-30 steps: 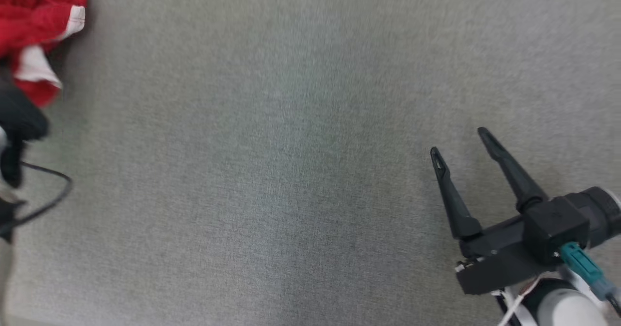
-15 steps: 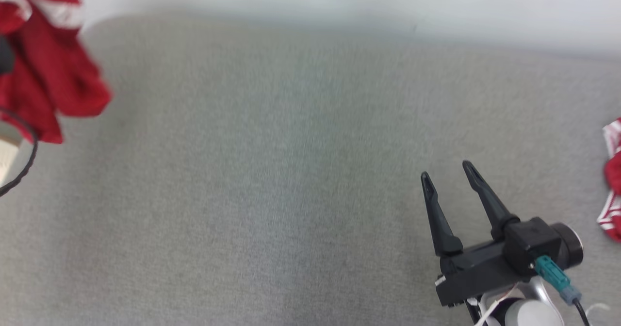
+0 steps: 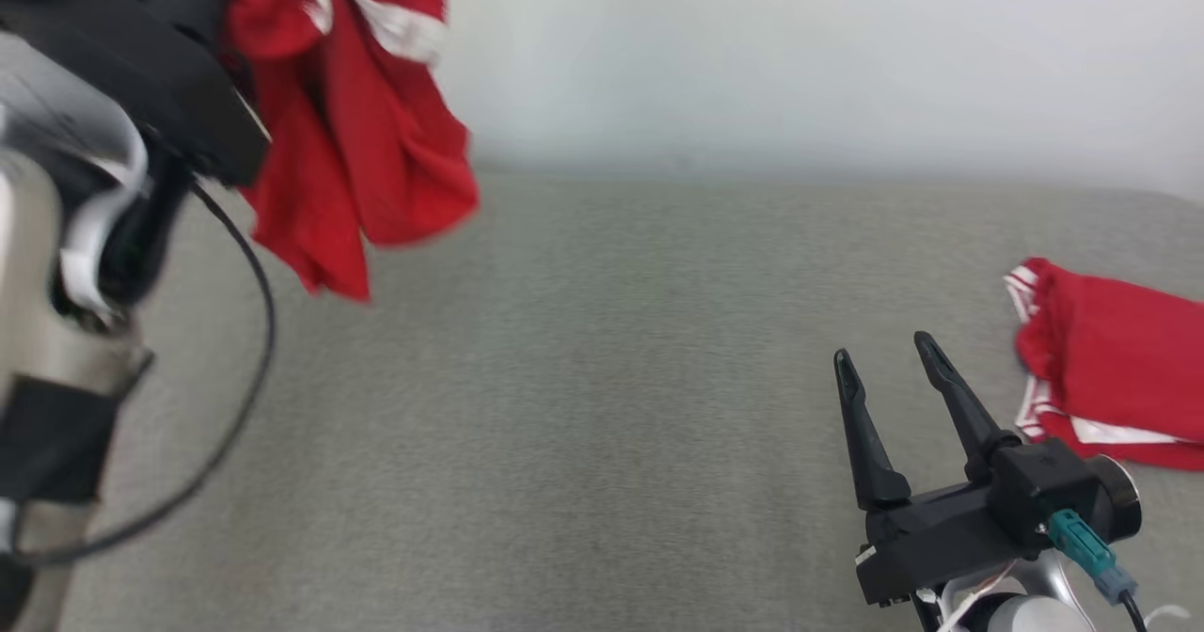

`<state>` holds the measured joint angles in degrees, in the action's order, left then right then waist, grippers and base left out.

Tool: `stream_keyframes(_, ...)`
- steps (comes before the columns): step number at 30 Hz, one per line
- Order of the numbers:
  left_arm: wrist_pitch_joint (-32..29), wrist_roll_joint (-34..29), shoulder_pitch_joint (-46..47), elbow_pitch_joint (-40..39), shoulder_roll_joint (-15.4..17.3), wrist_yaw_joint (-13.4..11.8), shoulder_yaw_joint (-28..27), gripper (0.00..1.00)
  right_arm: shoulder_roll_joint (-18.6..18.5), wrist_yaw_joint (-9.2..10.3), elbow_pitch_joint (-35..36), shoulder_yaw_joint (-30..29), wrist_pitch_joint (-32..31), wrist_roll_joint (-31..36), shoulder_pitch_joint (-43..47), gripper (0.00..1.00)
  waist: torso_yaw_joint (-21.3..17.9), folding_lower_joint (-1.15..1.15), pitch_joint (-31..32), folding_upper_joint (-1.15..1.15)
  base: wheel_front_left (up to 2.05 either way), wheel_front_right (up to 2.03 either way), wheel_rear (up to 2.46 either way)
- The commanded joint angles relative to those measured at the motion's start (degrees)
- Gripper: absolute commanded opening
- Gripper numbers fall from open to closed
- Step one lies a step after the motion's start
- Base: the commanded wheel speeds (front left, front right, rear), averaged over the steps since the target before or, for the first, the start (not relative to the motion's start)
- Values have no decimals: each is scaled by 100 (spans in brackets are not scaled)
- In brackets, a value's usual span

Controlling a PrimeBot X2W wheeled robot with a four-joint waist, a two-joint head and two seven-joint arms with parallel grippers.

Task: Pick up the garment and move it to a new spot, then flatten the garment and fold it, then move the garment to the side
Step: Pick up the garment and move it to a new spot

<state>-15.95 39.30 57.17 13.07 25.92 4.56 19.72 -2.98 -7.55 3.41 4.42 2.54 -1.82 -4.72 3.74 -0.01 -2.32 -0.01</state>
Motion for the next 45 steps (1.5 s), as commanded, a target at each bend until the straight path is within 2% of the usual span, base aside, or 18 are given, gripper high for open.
stream_keyframes(1, 108, -98, -288, -302, -18, -136, 27, 0, 12, 15, 62, 24, -21, 82, -14, 100, -699, 1, -16, 1, 0, 0, 0)
stream_keyframes(2, 108, -98, -288, -302, -18, -136, 27, 0, 12, 15, 62, 24, -21, 82, -14, 100, -699, 1, -16, 1, 0, 0, 0)
stream_keyframes(7, 535, -178, -938, -876, -362, -461, 133, 0, 11, 15, 137, 41, -73, 36, 4, 100, -1251, 1, -175, 1, 0, 0, 0)
stream_keyframes(12, 658, -98, -1362, -1133, -697, -557, 362, 0, 9, 15, 168, 24, -56, -21, 51, 100, -1741, 1, -363, 1, 0, 0, 0)
stream_keyframes(17, 798, -54, -1720, -1085, -902, -662, 497, 0, 12, 15, 85, 19, 20, -113, 17, 100, -2116, 1, -591, 1, 0, 0, 0)
stream_keyframes(20, 896, -108, -2006, -858, -898, -732, 556, 0, 13, 15, 11, 78, 86, -198, -17, 100, -2250, 1, -727, 1, 0, 0, 0)
stream_keyframes(23, 1008, -95, -2270, -444, -983, -653, 708, 0, 13, 15, -56, 110, 159, -258, -37, 100, -2290, 1, -824, 1, 0, 0, 0)
stream_keyframes(25, 1115, -205, -2361, -86, -1022, -490, 913, 0, 13, 15, -106, 109, 196, -285, -69, 100, -2277, 1, -873, 1, 0, 0, 0)
stream_keyframes(26, 1145, -211, -2421, 149, -1066, -405, 1000, 81, 14, 15, -133, 117, 206, -290, -96, 100, -2266, 1, -886, 1, 0, 0, 0)
stream_keyframes(27, 1160, -188, -2480, 402, -1126, -333, 1093, 100, 13, 15, -163, 125, 218, -299, -124, 100, -2250, 1, -893, 1, 0, 0, 0)
stream_keyframes(31, 1384, -234, -2483, 1190, -1334, -116, 1305, 100, 13, 15, -240, 137, 245, -323, -186, 100, -2147, 1, -864, 1, 0, 0, 0)
stream_keyframes(35, 1740, -233, -2495, 1603, -1441, 45, 1405, 100, 12, 15, -300, 84, 249, -273, -180, 100, -1980, 1, -748, 1, 0, 0, 0)
stream_keyframes(40, 2176, -236, -2635, 1597, -1341, 76, 1335, 100, 11, 15, -328, -73, 210, -197, -29, 100, -1694, 1, -492, 1, 0, 0, 0)
stream_keyframes(45, 2330, -63, -2968, 1099, -1172, 36, 1196, 100, 9, 15, -270, -248, 117, -105, 132, 100, -1334, 1, -221, 1, 0, 0, 0)
